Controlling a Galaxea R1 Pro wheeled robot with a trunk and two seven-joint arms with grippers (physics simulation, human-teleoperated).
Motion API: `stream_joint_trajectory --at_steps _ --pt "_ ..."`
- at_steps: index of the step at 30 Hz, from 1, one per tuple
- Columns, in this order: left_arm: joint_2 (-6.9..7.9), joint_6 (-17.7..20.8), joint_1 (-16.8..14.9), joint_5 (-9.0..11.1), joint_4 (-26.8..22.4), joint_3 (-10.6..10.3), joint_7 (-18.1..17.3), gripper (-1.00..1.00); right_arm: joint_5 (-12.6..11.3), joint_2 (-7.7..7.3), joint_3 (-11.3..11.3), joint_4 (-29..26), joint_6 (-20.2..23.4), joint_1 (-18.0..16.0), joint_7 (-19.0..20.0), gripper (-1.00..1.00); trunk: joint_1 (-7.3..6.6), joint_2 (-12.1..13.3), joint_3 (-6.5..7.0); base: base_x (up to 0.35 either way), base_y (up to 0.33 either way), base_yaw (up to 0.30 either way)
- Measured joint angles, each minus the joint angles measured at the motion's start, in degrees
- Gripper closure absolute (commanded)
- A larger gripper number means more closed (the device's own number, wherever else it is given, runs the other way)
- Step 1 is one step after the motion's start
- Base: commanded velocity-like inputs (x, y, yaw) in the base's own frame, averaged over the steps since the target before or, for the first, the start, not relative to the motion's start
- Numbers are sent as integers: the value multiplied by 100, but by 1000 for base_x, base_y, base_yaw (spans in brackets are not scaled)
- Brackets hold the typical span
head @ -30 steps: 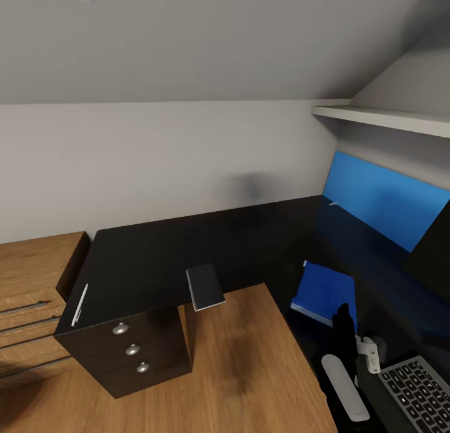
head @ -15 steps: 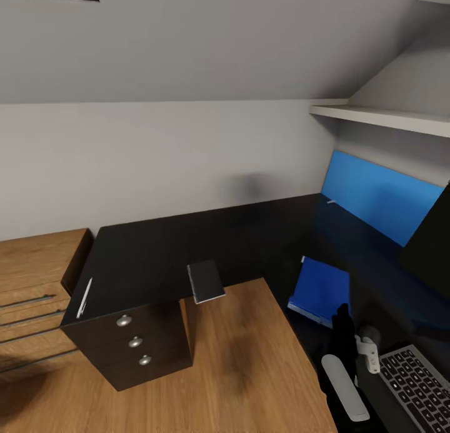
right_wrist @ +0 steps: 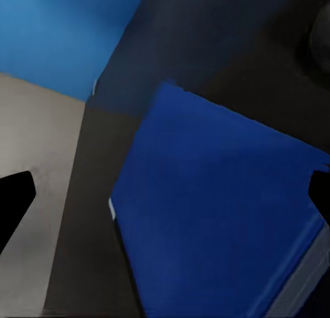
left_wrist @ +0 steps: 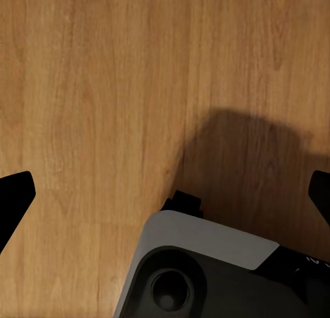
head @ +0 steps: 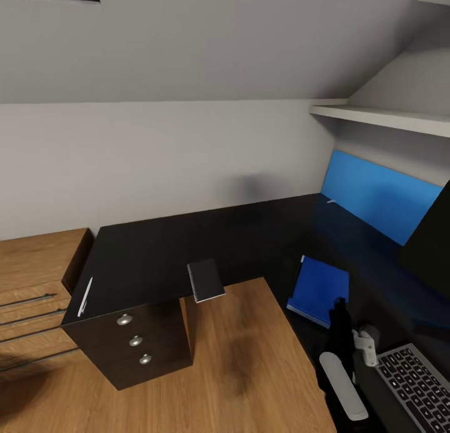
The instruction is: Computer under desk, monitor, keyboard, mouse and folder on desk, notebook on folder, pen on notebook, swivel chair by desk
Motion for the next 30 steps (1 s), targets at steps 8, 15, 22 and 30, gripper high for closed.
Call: stream_joint_trajectory --at_steps 8,15,22,30 --pt "2 0 0 0 0 0 0 -100 869 -77 1823 -472 101 54 -1 -100 0 0 0 0 0 0" --pt "1 0 0 -7 0 0 0 -100 950 -36 2444 -441 2248 59 -56 -100 0 0 0 0 0 0" --pt "0 -103 0 6 -29 28 1 -100 -451 -26 2527 -395 4296 54 -5 -100 0 0 0 0 0 0" --pt "9 -189 0 15 -76 16 15 -100 -802 -25 2560 -470 4553 54 418 -100 0 0 0 0 0 0"
